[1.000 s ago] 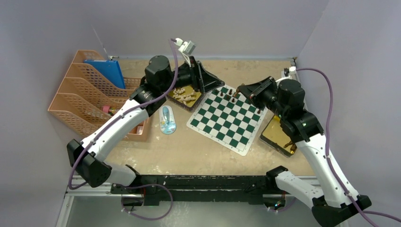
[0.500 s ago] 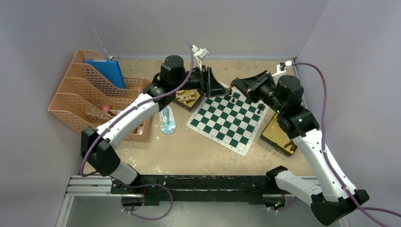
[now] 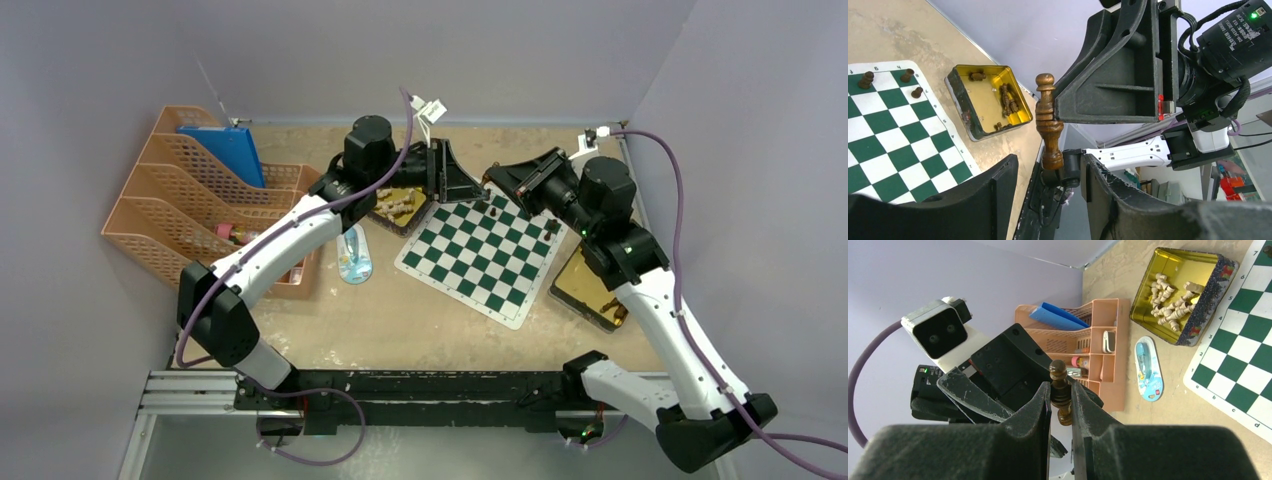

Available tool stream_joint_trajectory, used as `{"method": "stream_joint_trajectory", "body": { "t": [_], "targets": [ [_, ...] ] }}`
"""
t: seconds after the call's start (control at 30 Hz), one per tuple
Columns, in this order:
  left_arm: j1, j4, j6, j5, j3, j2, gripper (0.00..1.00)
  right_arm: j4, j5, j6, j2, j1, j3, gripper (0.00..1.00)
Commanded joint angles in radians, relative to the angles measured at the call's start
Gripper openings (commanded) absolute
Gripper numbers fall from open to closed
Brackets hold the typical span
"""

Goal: Set up the chess pieces on the board
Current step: Place the chess piece on the chessboard.

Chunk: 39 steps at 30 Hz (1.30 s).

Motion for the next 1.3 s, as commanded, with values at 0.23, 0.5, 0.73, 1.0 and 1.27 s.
{"method": "stream_joint_trajectory", "body": {
  "t": [0.23,0.5,0.73,1.0,1.27],
  "targets": [
    [0.005,0.069,-0.018,0.019,0.051,0.011,0.25,0.052,-0.047,-0.034,-0.011,0.006,0.018,0.04],
    [0.005,0.084,0.015,0.03,0.03,-0.004,0.0,0.049,-0.078,-0.085,-0.039,0.005,0.012,0.17],
    [0.005,0.112,0.05,0.06,-0.004,-0.023,0.0,0.033,-0.09,-0.09,-0.056,0.005,0.014,0.24],
    [0.004,0.124,0.102,0.084,-0.043,-0.045,0.0,0.028,-0.112,-0.102,-0.065,0.005,0.013,0.31],
    [0.004,0.119,0.164,0.116,-0.074,-0.079,0.0,0.014,-0.119,-0.106,-0.058,0.004,0.029,0.37]
  ]
}}
